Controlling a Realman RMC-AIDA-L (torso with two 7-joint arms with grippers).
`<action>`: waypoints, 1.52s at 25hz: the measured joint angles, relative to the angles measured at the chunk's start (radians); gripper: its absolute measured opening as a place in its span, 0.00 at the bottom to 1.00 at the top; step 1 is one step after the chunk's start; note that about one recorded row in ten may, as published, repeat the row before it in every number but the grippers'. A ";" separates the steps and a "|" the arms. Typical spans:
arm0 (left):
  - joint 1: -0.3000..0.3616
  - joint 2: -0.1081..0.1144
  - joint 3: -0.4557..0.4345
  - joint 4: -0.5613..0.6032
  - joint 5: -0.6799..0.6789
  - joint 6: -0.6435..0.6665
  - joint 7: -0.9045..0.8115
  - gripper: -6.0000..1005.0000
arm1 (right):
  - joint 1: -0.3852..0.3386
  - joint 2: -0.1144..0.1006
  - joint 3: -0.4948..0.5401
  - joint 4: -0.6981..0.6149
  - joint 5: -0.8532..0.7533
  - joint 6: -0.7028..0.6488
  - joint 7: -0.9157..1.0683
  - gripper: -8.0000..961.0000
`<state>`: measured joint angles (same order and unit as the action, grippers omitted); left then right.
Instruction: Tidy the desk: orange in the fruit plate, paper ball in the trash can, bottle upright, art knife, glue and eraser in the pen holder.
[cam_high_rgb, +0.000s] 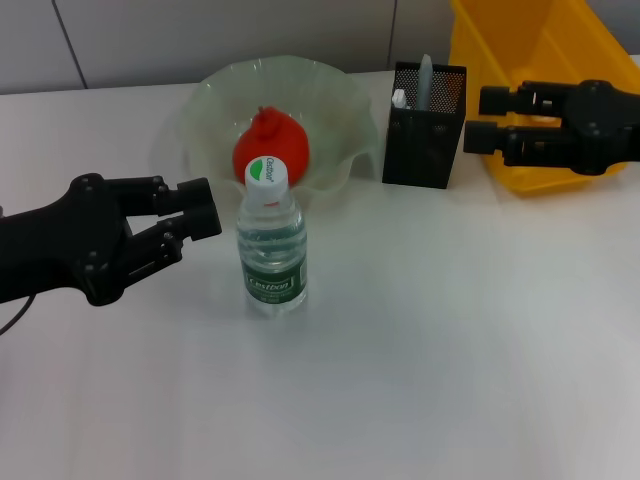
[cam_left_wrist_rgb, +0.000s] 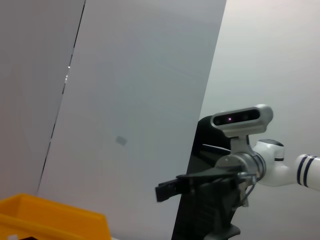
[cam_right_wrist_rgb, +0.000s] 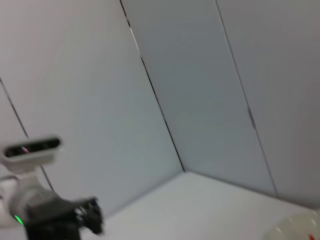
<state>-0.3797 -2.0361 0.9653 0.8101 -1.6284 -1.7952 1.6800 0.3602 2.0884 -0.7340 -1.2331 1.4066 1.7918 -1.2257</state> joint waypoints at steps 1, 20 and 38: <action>0.000 0.000 0.000 0.000 0.000 0.000 0.000 0.12 | 0.000 0.000 0.000 0.000 0.000 0.000 0.000 0.67; -0.040 -0.020 0.020 0.123 0.146 0.012 -0.295 0.78 | -0.030 0.003 -0.209 0.001 0.012 0.052 0.069 0.85; -0.103 -0.018 0.015 0.142 0.215 -0.044 -0.307 0.80 | -0.141 0.002 -0.288 -0.142 0.019 0.087 0.110 0.85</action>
<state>-0.4828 -2.0543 0.9801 0.9520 -1.4138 -1.8388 1.3732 0.2193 2.0904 -1.0223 -1.3754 1.4255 1.8789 -1.1158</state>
